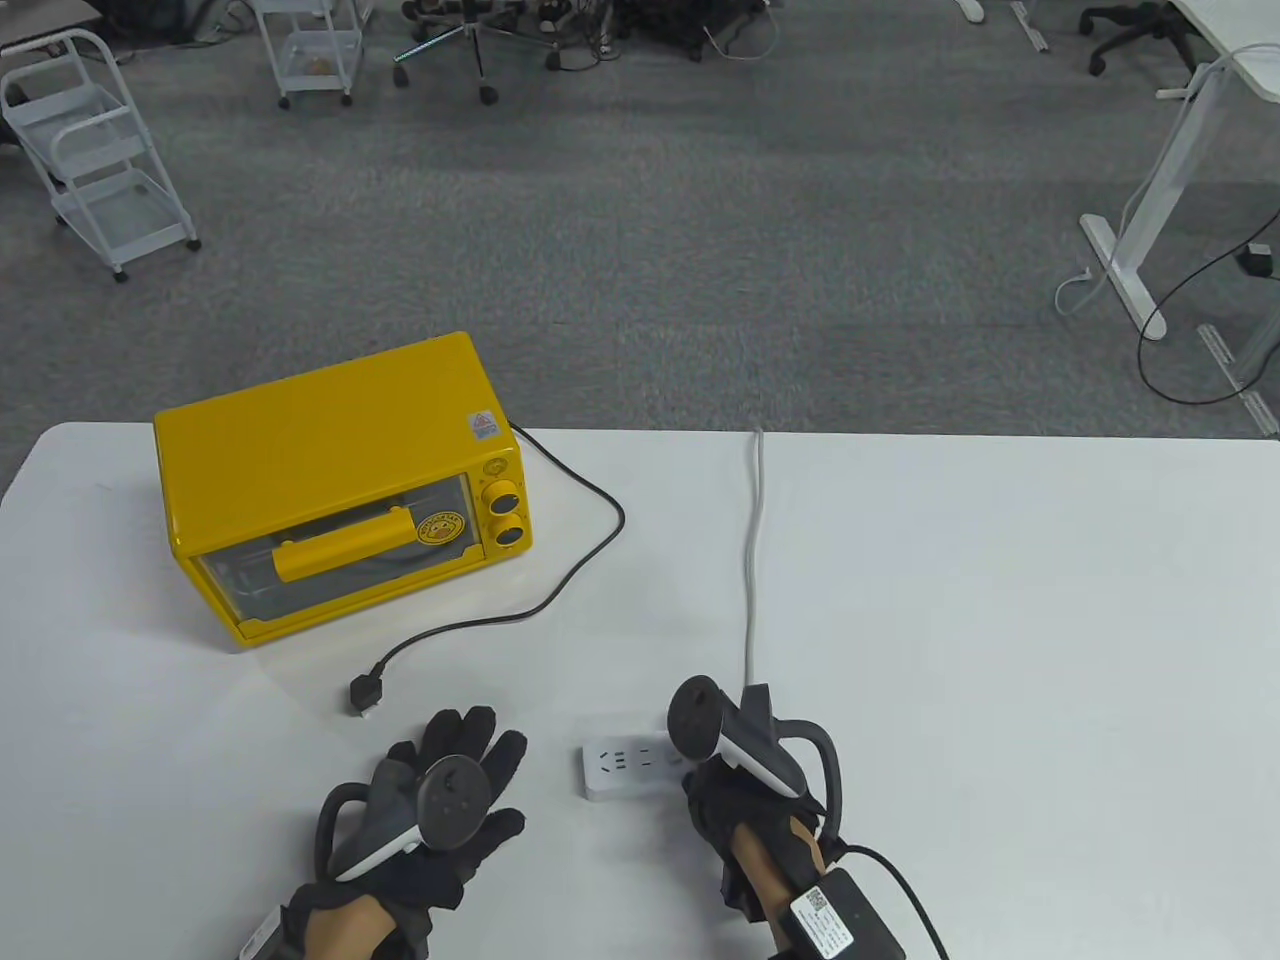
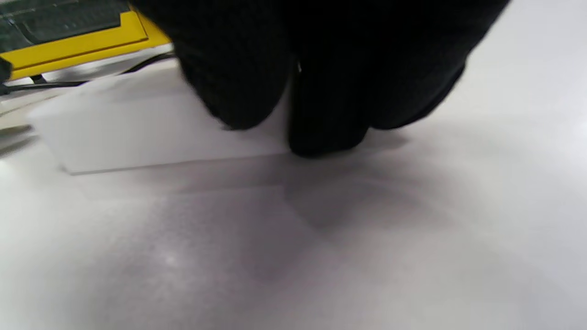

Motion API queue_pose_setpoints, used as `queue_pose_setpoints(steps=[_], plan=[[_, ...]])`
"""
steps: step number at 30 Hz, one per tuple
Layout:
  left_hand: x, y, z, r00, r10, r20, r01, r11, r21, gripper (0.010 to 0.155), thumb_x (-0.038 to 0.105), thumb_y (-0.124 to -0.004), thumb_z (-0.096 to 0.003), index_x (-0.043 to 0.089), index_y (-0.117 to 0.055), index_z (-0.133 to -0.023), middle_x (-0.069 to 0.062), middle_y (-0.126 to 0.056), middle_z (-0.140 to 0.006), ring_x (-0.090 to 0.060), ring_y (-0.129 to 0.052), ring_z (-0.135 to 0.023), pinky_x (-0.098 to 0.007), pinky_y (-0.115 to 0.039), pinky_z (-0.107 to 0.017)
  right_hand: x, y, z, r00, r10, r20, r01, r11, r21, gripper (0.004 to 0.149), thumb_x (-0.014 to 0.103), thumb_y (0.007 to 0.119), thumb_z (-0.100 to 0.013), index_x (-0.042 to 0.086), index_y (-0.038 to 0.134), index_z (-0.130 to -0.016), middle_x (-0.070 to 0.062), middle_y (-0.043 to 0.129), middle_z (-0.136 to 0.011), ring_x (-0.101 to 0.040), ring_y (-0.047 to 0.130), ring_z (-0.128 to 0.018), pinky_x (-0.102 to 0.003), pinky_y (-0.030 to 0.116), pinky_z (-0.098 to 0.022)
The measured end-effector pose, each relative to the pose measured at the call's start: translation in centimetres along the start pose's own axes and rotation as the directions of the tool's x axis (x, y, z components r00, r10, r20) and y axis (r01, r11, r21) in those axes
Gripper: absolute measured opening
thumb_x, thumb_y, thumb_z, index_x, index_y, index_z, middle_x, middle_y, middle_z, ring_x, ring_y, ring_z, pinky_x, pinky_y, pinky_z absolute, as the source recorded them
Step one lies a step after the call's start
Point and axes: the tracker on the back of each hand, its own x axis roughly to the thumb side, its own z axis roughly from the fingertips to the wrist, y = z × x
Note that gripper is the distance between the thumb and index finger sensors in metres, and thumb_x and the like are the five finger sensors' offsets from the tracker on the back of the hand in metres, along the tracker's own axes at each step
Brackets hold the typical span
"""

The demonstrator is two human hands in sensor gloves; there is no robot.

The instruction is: Plug the oven into the power strip

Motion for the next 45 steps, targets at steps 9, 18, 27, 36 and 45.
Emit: queue_pose_setpoints(steps=[9,18,27,36,45], plan=[[-2.4,1.1,-0.1,0.996,0.005,-0.090,0.001,0.998,0.066,0.077,0.059,-0.062,-0.0446,0.039,-0.043,-0.116,0.001,-0.027,-0.131,-0.040,-0.030,-0.121,-0.070,-0.038,-0.080,2.2,1.1,1.0,0.997,0.071,0.029,-0.066,0.989,-0.130,0.072,0.047,0.087,-0.038,0.019,0.070,-0.103,-0.012,0.090,-0.083,-0.012,0.106,-0.054,-0.041,0.089,-0.050],[-8.1,4.1,-2.2,0.963,0.042,-0.267,0.008,0.984,0.180,0.076,0.051,-0.065,-0.0486,0.028,-0.045,-0.118,-0.003,-0.030,-0.131,-0.038,-0.038,-0.122,-0.068,-0.041,-0.082,2.6,1.4,1.1,0.996,0.086,0.040,-0.081,0.990,-0.112,0.072,0.045,0.084,-0.040,0.021,0.064,-0.106,-0.014,0.085,-0.087,-0.015,0.102,-0.060,-0.044,0.086,-0.054],[-10.1,1.6,-5.8,0.931,-0.026,-0.365,0.045,0.998,0.046,0.062,0.047,-0.064,-0.0508,0.042,-0.055,-0.112,-0.003,-0.026,-0.132,-0.043,-0.041,-0.121,-0.066,-0.047,-0.081,2.3,1.4,1.0,0.997,0.059,0.050,-0.054,0.994,-0.092,0.073,0.045,0.084,-0.041,0.022,0.063,-0.106,-0.014,0.085,-0.087,-0.015,0.102,-0.060,-0.045,0.085,-0.054],[-9.0,1.7,-5.5,0.943,-0.004,-0.333,0.032,0.996,0.078,0.056,0.032,-0.073,-0.0509,0.028,-0.065,-0.107,-0.005,-0.036,-0.126,-0.027,-0.069,-0.101,-0.044,-0.070,-0.075,2.3,1.4,1.1,0.997,0.060,0.053,-0.056,0.995,-0.087,0.073,0.045,0.083,-0.041,0.023,0.062,-0.107,-0.014,0.083,-0.088,-0.016,0.101,-0.061,-0.045,0.084,-0.055],[-5.4,4.2,-3.7,0.979,0.202,0.009,-0.200,0.963,0.182,0.054,0.040,-0.082,-0.0463,0.039,-0.075,-0.100,0.024,-0.053,-0.122,-0.018,-0.085,-0.083,-0.035,-0.081,-0.061,2.2,1.6,1.3,0.997,0.053,0.059,-0.048,0.996,-0.081,0.073,0.045,0.083,-0.042,0.023,0.061,-0.107,-0.014,0.082,-0.089,-0.016,0.100,-0.062,-0.045,0.084,-0.055]])
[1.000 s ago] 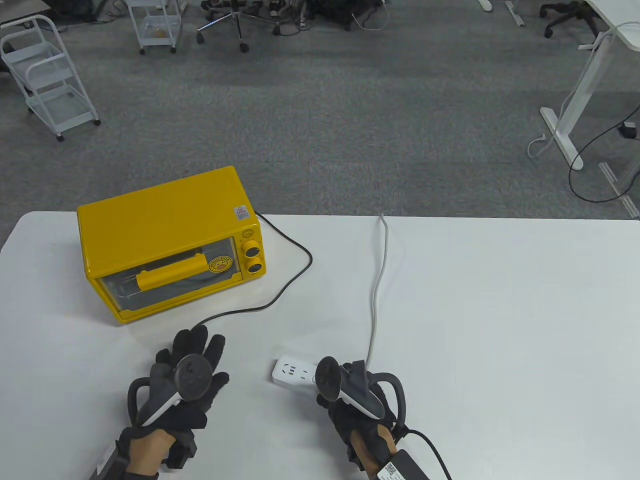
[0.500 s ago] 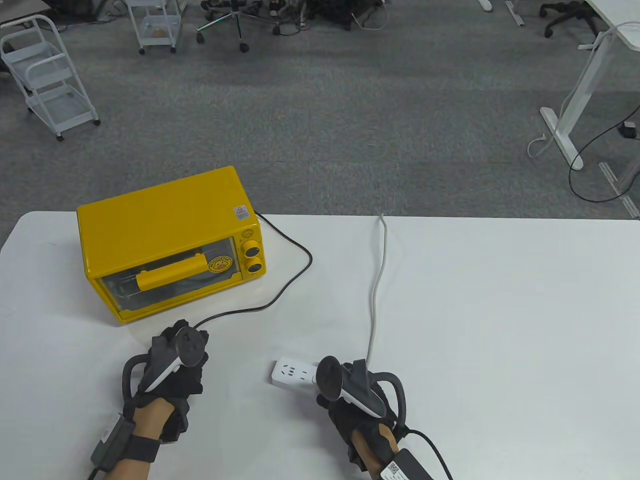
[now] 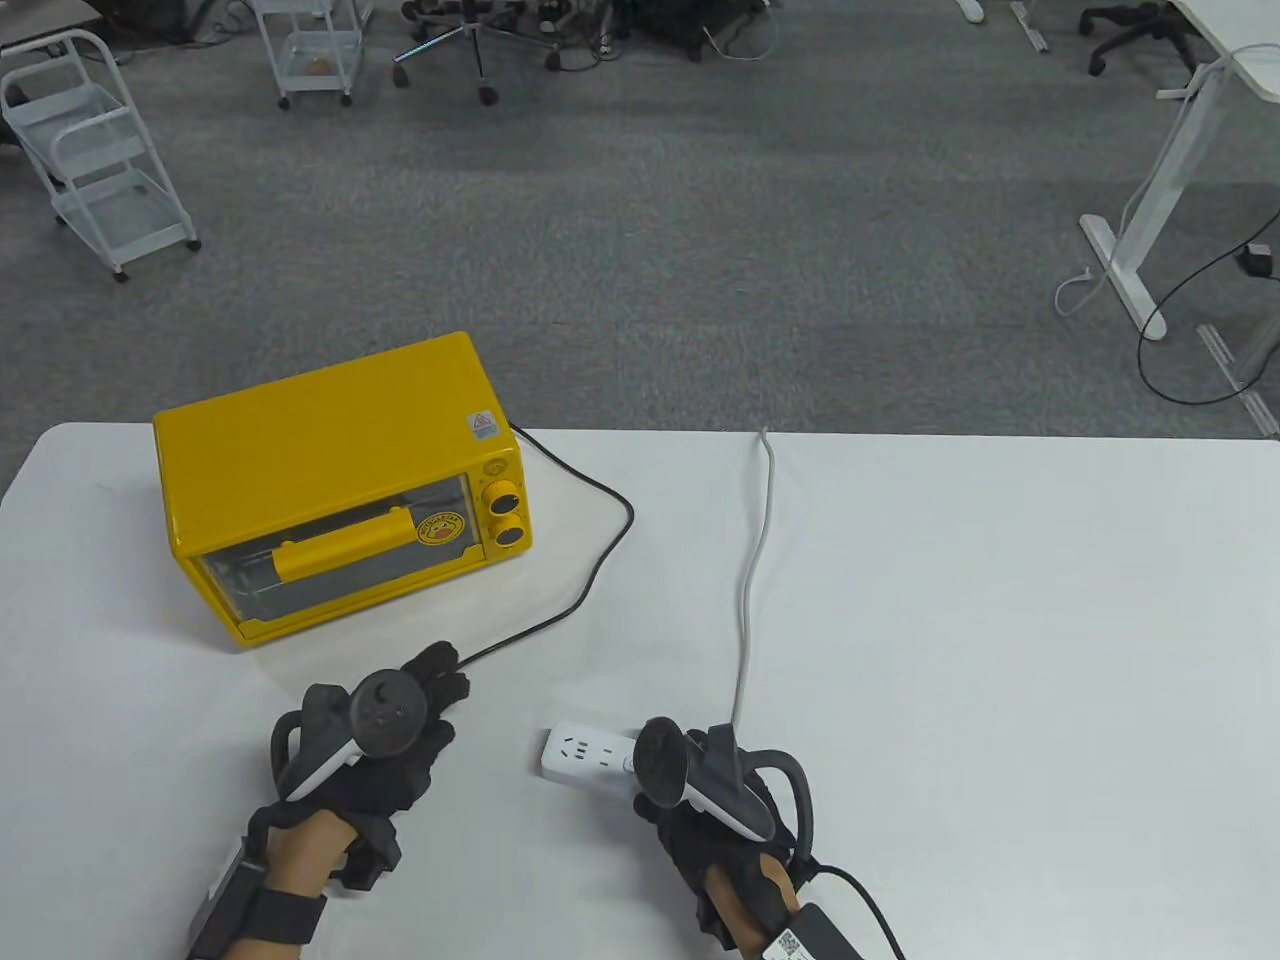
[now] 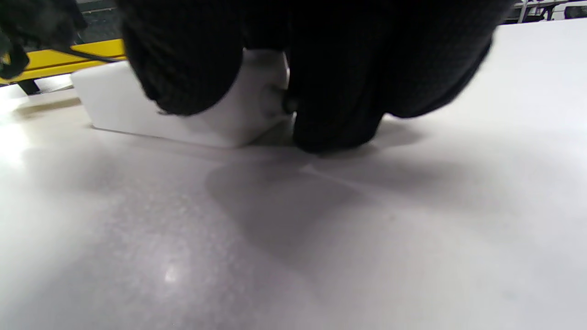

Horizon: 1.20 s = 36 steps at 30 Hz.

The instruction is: Plug the oven into the power strip

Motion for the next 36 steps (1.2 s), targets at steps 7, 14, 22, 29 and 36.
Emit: queue_pose_setpoints(steps=[7,14,22,29,36], plan=[[1.7,-1.1,-0.3,0.939,0.329,0.104,-0.311,0.937,-0.156,0.066,0.053,-0.072,-0.0432,0.033,-0.069,-0.106,0.006,-0.077,-0.114,-0.016,-0.092,-0.083,-0.035,-0.087,-0.063,0.0,0.0,0.0,1.000,0.001,0.002,-0.001,1.000,-0.001,0.073,0.045,0.083,-0.042,0.024,0.060,-0.107,-0.014,0.082,-0.089,-0.016,0.100,-0.062,-0.045,0.083,-0.055],[3.5,-1.9,-0.4,0.894,0.426,0.139,-0.375,0.882,-0.286,0.063,0.027,-0.064,-0.0513,0.021,-0.053,-0.113,-0.008,-0.057,-0.124,-0.025,-0.083,-0.098,-0.037,-0.083,-0.072,0.0,0.0,0.0,1.000,0.001,0.004,-0.001,1.000,0.005,0.073,0.045,0.083,-0.042,0.023,0.060,-0.108,-0.014,0.081,-0.090,-0.016,0.100,-0.063,-0.045,0.083,-0.055],[7.3,-2.1,-0.8,0.984,0.113,0.134,-0.106,0.993,-0.060,0.058,0.034,-0.083,-0.0426,0.030,-0.077,-0.100,0.001,-0.086,-0.105,-0.010,-0.106,-0.073,-0.026,-0.099,-0.053,0.1,-0.1,-0.1,1.000,0.009,0.010,-0.009,1.000,0.022,0.073,0.045,0.083,-0.042,0.024,0.059,-0.108,-0.014,0.081,-0.090,-0.016,0.100,-0.063,-0.046,0.083,-0.056],[8.5,-2.8,-0.8,0.992,-0.087,0.092,0.088,0.996,-0.003,0.059,0.040,-0.080,-0.0408,0.035,-0.077,-0.100,-0.001,-0.087,-0.099,-0.003,-0.101,-0.065,-0.027,-0.096,-0.050,0.1,-0.1,-0.1,1.000,0.006,0.014,-0.006,1.000,0.026,0.073,0.045,0.083,-0.042,0.024,0.059,-0.108,-0.014,0.081,-0.090,-0.017,0.100,-0.063,-0.046,0.083,-0.056],[8.5,-3.3,-1.0,0.995,-0.072,0.075,0.070,0.997,0.028,0.060,0.041,-0.080,-0.0398,0.037,-0.077,-0.100,-0.003,-0.087,-0.095,-0.001,-0.104,-0.060,-0.024,-0.099,-0.044,0.2,-0.1,-0.1,1.000,0.009,0.015,-0.009,1.000,0.028,0.073,0.045,0.083,-0.042,0.024,0.059,-0.108,-0.014,0.081,-0.090,-0.017,0.099,-0.063,-0.046,0.083,-0.056]])
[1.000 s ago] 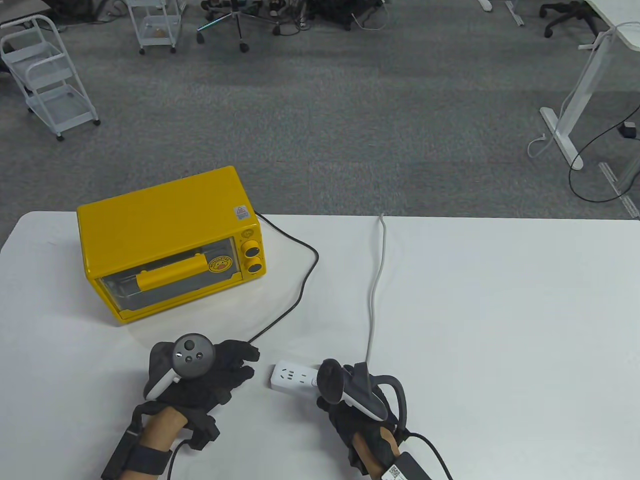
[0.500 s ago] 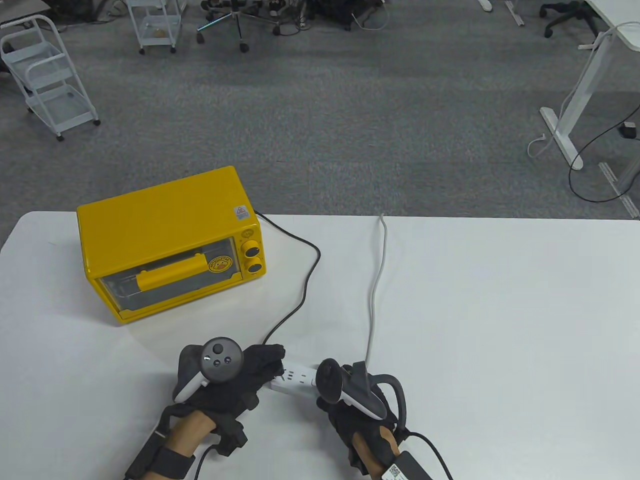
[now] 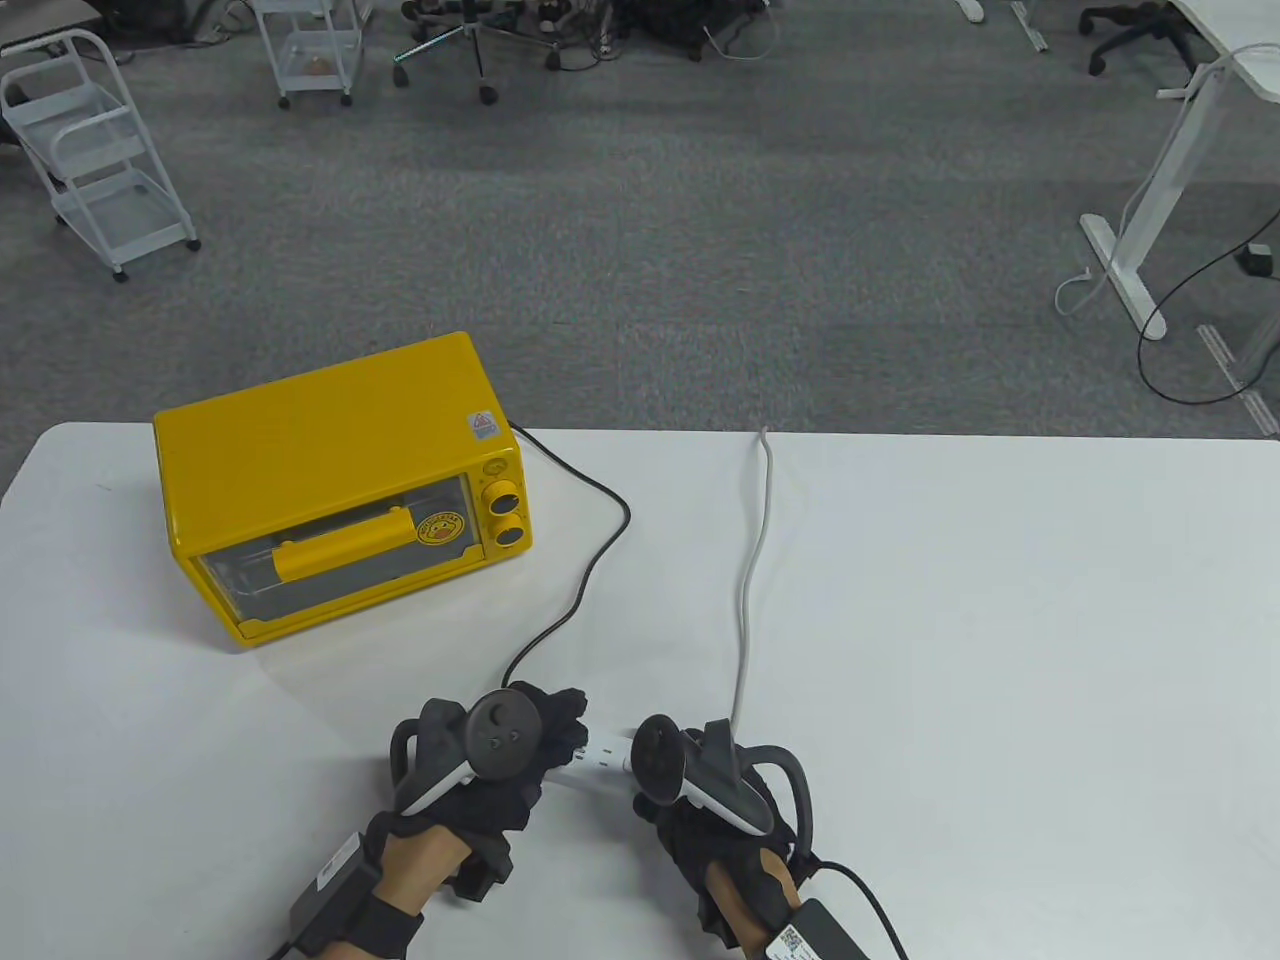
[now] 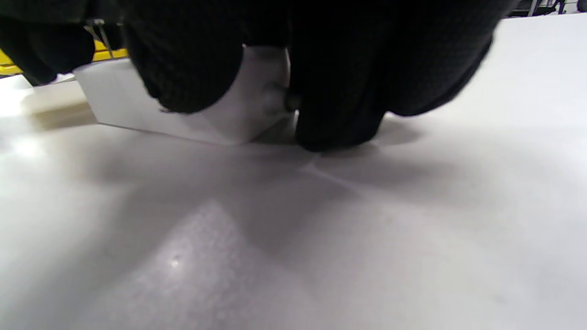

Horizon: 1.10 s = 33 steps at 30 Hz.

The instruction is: Plug the oven into the power strip

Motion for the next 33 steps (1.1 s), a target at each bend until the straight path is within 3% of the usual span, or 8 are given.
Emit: queue_pose_setpoints(steps=[7,17,21,26,33], plan=[[0.4,0.0,-0.1,0.998,-0.053,0.014,0.054,0.998,-0.023,0.060,0.040,-0.084,-0.0362,0.043,-0.077,-0.096,-0.001,-0.086,-0.093,-0.001,-0.105,-0.057,-0.025,-0.100,-0.043,0.1,0.0,0.0,1.000,0.001,-0.001,-0.001,1.000,0.000,0.073,0.045,0.082,-0.042,0.024,0.058,-0.108,-0.014,0.081,-0.090,-0.017,0.099,-0.063,-0.046,0.083,-0.056],[2.1,0.7,-2.1,0.984,-0.178,0.022,0.179,0.966,-0.188,0.058,0.039,-0.087,-0.0323,0.040,-0.078,-0.090,-0.001,-0.087,-0.087,-0.003,-0.108,-0.053,-0.026,-0.101,-0.039,0.1,0.0,0.0,1.000,0.008,0.005,-0.008,1.000,-0.015,0.073,0.044,0.082,-0.042,0.025,0.059,-0.108,-0.015,0.081,-0.090,-0.017,0.099,-0.063,-0.046,0.083,-0.056],[2.7,0.6,-1.8,0.964,-0.263,0.027,0.264,0.952,-0.157,0.061,0.042,-0.086,-0.0307,0.040,-0.078,-0.091,0.002,-0.089,-0.086,0.000,-0.109,-0.052,-0.022,-0.104,-0.037,0.0,0.1,0.0,1.000,0.001,0.007,-0.001,1.000,-0.031,0.072,0.043,0.082,-0.042,0.027,0.059,-0.108,-0.015,0.081,-0.090,-0.018,0.099,-0.064,-0.047,0.082,-0.056],[2.6,0.5,-1.8,0.969,-0.247,0.020,0.247,0.957,-0.154,0.061,0.042,-0.086,-0.0303,0.039,-0.078,-0.091,0.003,-0.089,-0.085,0.000,-0.109,-0.051,-0.022,-0.104,-0.036,-0.2,0.1,-0.1,1.000,0.001,0.013,-0.001,0.999,-0.042,0.072,0.043,0.082,-0.042,0.028,0.059,-0.108,-0.014,0.080,-0.091,-0.018,0.099,-0.064,-0.047,0.082,-0.057],[0.1,-0.2,-1.0,0.999,-0.033,0.005,0.033,0.993,-0.115,0.061,0.042,-0.086,-0.0307,0.039,-0.074,-0.091,0.001,-0.088,-0.086,-0.001,-0.107,-0.052,-0.025,-0.102,-0.038,-0.5,0.0,-0.2,1.000,-0.012,0.011,0.013,0.999,-0.039,0.072,0.042,0.082,-0.041,0.029,0.060,-0.108,-0.014,0.080,-0.092,-0.018,0.098,-0.065,-0.047,0.082,-0.057]])
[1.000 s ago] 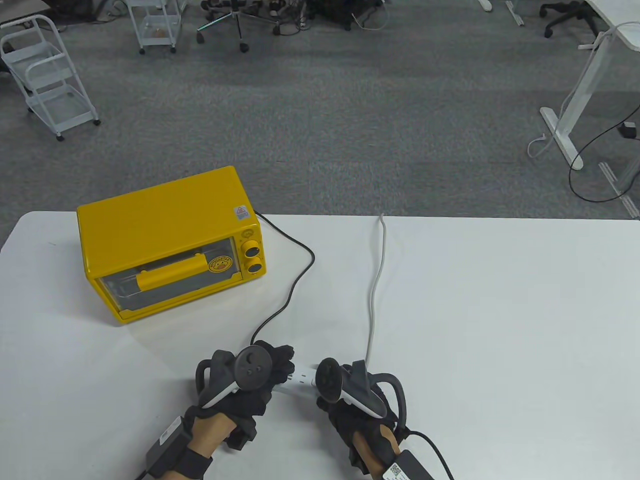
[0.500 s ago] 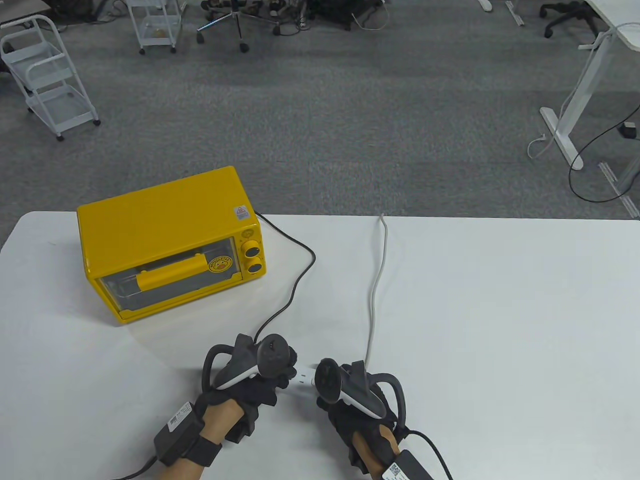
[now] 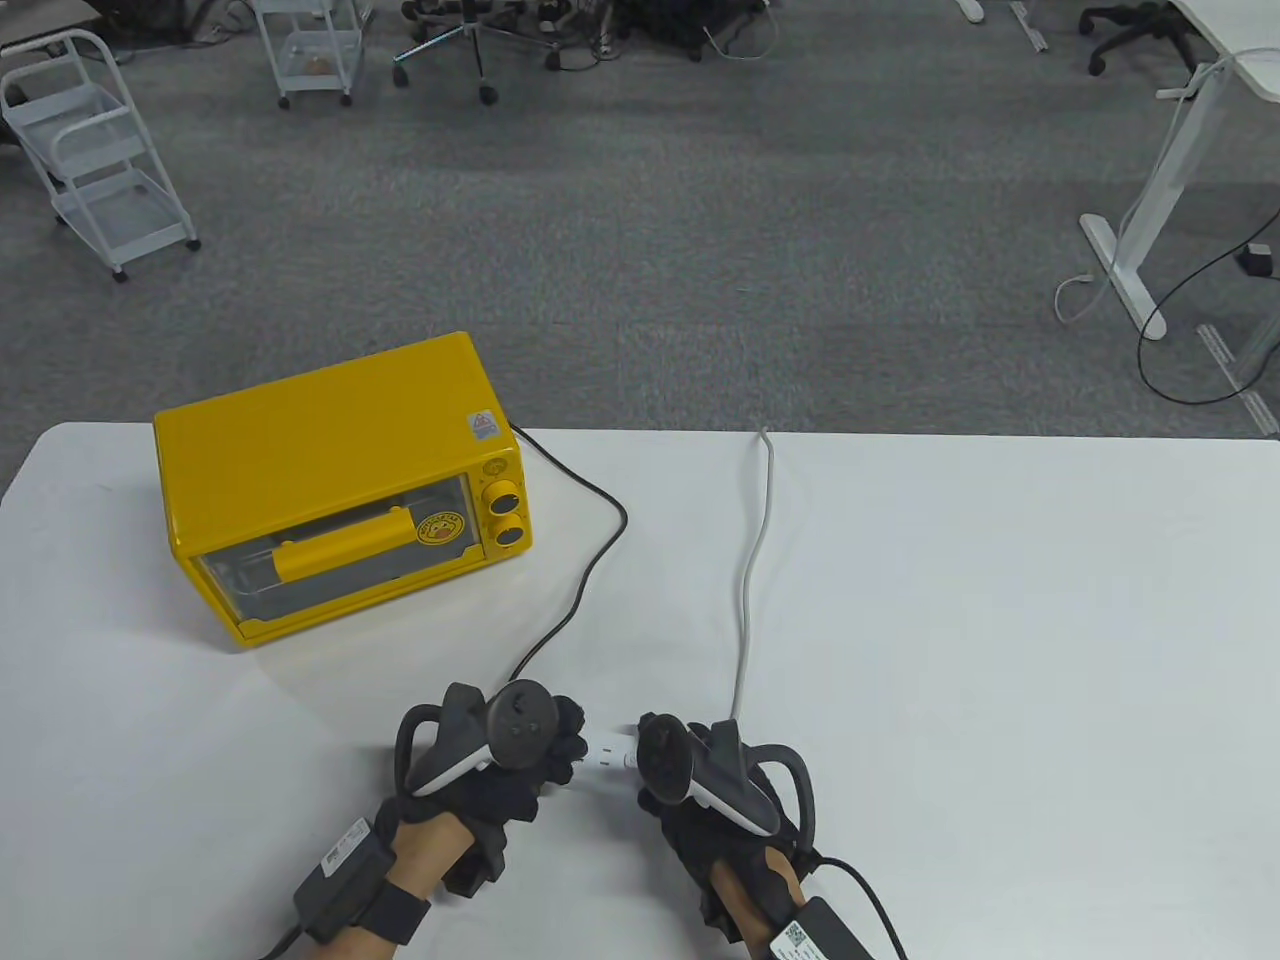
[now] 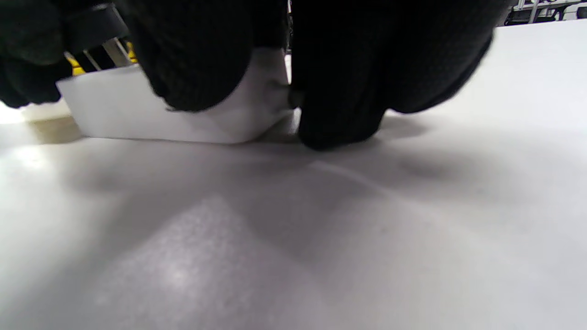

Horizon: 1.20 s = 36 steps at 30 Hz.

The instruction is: Plug the oven into the power strip

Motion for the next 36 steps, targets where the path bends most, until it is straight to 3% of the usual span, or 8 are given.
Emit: queue_pose_setpoints(steps=[7,13,14,15,25,29,31,36], plan=[[1.7,0.9,-0.8,0.986,-0.165,-0.014,0.163,0.984,-0.073,0.060,0.041,-0.088,-0.0292,0.039,-0.077,-0.089,0.001,-0.092,-0.084,-0.005,-0.111,-0.050,-0.027,-0.104,-0.037,0.1,0.0,0.0,1.000,0.011,0.004,-0.011,1.000,-0.001,0.071,0.042,0.082,-0.042,0.029,0.059,-0.108,-0.014,0.080,-0.092,-0.018,0.098,-0.065,-0.047,0.082,-0.057],[2.2,1.0,-1.2,0.967,-0.248,0.055,0.250,0.968,-0.037,0.060,0.043,-0.086,-0.0288,0.038,-0.083,-0.089,0.003,-0.098,-0.079,-0.004,-0.115,-0.045,-0.025,-0.106,-0.033,0.1,0.0,-0.1,1.000,0.019,0.016,-0.019,1.000,0.001,0.071,0.041,0.082,-0.042,0.030,0.059,-0.108,-0.014,0.080,-0.092,-0.019,0.098,-0.066,-0.047,0.081,-0.057],[2.7,0.1,-1.8,0.955,-0.278,0.105,0.287,0.954,-0.083,0.060,0.042,-0.087,-0.0293,0.036,-0.085,-0.089,0.000,-0.097,-0.078,-0.005,-0.115,-0.044,-0.025,-0.106,-0.032,0.2,0.0,-0.1,0.999,0.019,0.026,-0.020,1.000,0.011,0.071,0.041,0.082,-0.042,0.030,0.058,-0.108,-0.014,0.079,-0.093,-0.020,0.098,-0.067,-0.048,0.081,-0.058],[2.8,0.6,-1.4,0.945,-0.314,0.090,0.320,0.946,-0.051,0.061,0.043,-0.086,-0.0284,0.037,-0.082,-0.089,0.001,-0.096,-0.078,-0.004,-0.114,-0.044,-0.024,-0.106,-0.032,0.1,-0.1,-0.1,0.999,0.027,0.017,-0.027,1.000,0.009,0.071,0.041,0.082,-0.042,0.030,0.059,-0.108,-0.014,0.079,-0.092,-0.020,0.098,-0.066,-0.048,0.081,-0.058],[3.9,0.2,-1.9,0.914,-0.405,-0.026,0.398,0.906,-0.141,0.062,0.043,-0.087,-0.0251,0.039,-0.079,-0.086,0.005,-0.094,-0.078,-0.002,-0.115,-0.045,-0.024,-0.106,-0.032,0.1,0.0,-0.1,1.000,0.018,0.017,-0.018,1.000,-0.006,0.070,0.042,0.082,-0.042,0.031,0.060,-0.107,-0.013,0.080,-0.092,-0.019,0.098,-0.066,-0.047,0.081,-0.057],[4.7,-0.2,-1.1,0.874,-0.477,-0.093,0.472,0.879,-0.068,0.062,0.044,-0.086,-0.0236,0.042,-0.080,-0.085,0.009,-0.097,-0.078,-0.003,-0.114,-0.047,-0.028,-0.103,-0.034,0.1,0.0,0.0,1.000,0.015,0.016,-0.015,1.000,-0.010,0.070,0.042,0.082,-0.041,0.031,0.060,-0.107,-0.013,0.080,-0.092,-0.019,0.098,-0.066,-0.047,0.082,-0.057],[5.0,-0.5,-0.7,0.850,-0.522,-0.071,0.521,0.853,-0.029,0.062,0.045,-0.085,-0.0243,0.041,-0.080,-0.086,0.010,-0.097,-0.078,-0.003,-0.115,-0.046,-0.027,-0.103,-0.035,0.0,0.1,0.0,1.000,0.009,0.016,-0.008,1.000,-0.016,0.070,0.042,0.082,-0.042,0.031,0.060,-0.107,-0.014,0.080,-0.092,-0.019,0.098,-0.066,-0.047,0.081,-0.057],[2.7,-0.3,-0.5,0.956,-0.278,-0.096,0.272,0.959,-0.075,0.062,0.046,-0.086,-0.0288,0.039,-0.078,-0.090,0.007,-0.091,-0.084,-0.006,-0.109,-0.054,-0.030,-0.099,-0.041,0.0,0.2,0.1,1.000,0.005,0.016,-0.004,1.000,-0.018,0.070,0.042,0.082,-0.042,0.032,0.058,-0.107,-0.014,0.079,-0.093,-0.019,0.097,-0.067,-0.047,0.081,-0.058]])
